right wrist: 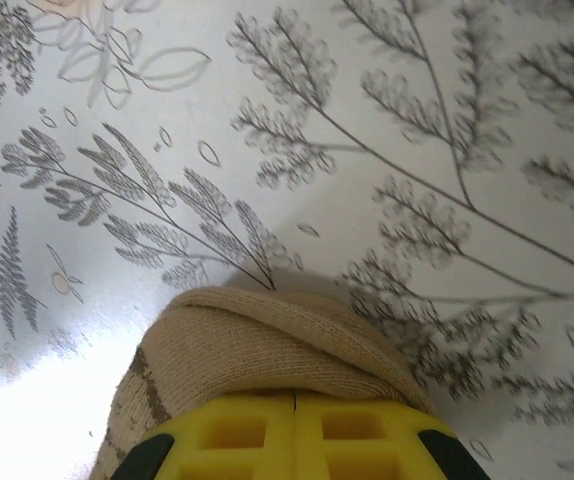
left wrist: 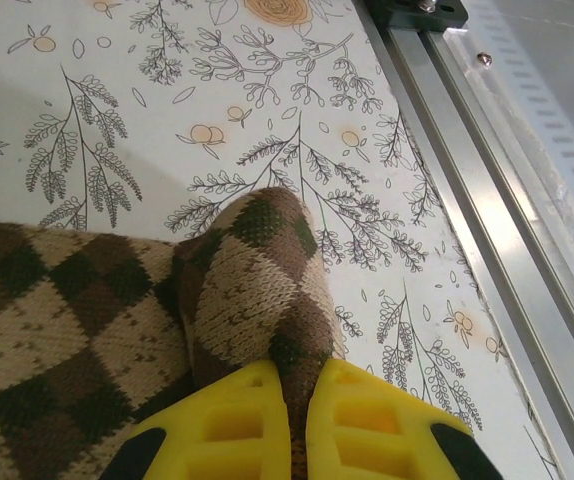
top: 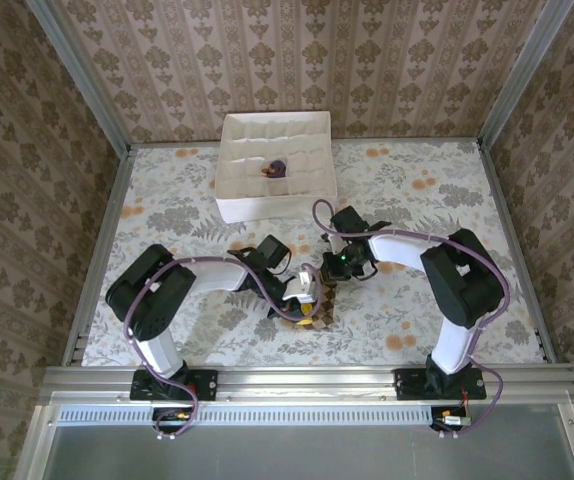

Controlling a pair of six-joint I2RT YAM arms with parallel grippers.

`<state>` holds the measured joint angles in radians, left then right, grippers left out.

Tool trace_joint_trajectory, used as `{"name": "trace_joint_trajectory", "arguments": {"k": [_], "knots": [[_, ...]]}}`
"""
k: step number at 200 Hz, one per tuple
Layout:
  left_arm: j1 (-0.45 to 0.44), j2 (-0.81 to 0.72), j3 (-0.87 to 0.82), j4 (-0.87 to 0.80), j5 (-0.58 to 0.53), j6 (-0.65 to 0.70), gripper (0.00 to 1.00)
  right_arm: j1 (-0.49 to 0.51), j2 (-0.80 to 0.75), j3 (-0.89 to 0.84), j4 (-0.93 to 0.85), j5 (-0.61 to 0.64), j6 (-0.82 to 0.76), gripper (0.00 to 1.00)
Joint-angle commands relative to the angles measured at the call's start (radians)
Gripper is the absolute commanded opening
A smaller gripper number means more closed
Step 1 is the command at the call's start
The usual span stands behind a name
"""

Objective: Roll the socks

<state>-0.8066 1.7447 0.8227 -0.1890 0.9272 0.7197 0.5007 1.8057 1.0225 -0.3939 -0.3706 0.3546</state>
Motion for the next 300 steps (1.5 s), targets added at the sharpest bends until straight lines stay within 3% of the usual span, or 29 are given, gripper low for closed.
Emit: {"name": "trace_joint_trajectory", "arguments": {"k": [1,40,68,124,163,208,268,300], "knots": [[-0.015,0.053,0.029,-0.101,0.016,0.029,0.00,-0.001,0.084,0.054,-0.044,0.040,-0.060,0.06],[0.007,0.124,0.086,-0.112,-0.024,-0.054,0.00,-0.001,0.068,0.077,-0.068,0.041,-0.075,0.09],[0.029,0.205,0.154,-0.174,-0.027,-0.114,0.00,-0.001,-0.057,-0.007,-0.037,0.074,-0.066,0.36],[0.050,0.279,0.219,-0.195,-0.065,-0.195,0.00,0.004,-0.447,-0.284,0.096,0.158,-0.027,0.41],[0.056,0.289,0.234,-0.192,-0.062,-0.210,0.00,0.033,-0.619,-0.445,0.189,0.045,-0.006,0.46],[0.055,0.310,0.265,-0.198,-0.044,-0.220,0.00,0.162,-0.601,-0.495,0.236,0.013,-0.025,0.51],[0.060,0.306,0.246,-0.171,-0.042,-0.239,0.00,0.184,-0.462,-0.446,0.207,0.056,-0.036,0.49],[0.060,0.278,0.208,-0.102,-0.071,-0.254,0.00,0.187,-0.361,-0.394,0.123,0.127,-0.012,0.37]]}}
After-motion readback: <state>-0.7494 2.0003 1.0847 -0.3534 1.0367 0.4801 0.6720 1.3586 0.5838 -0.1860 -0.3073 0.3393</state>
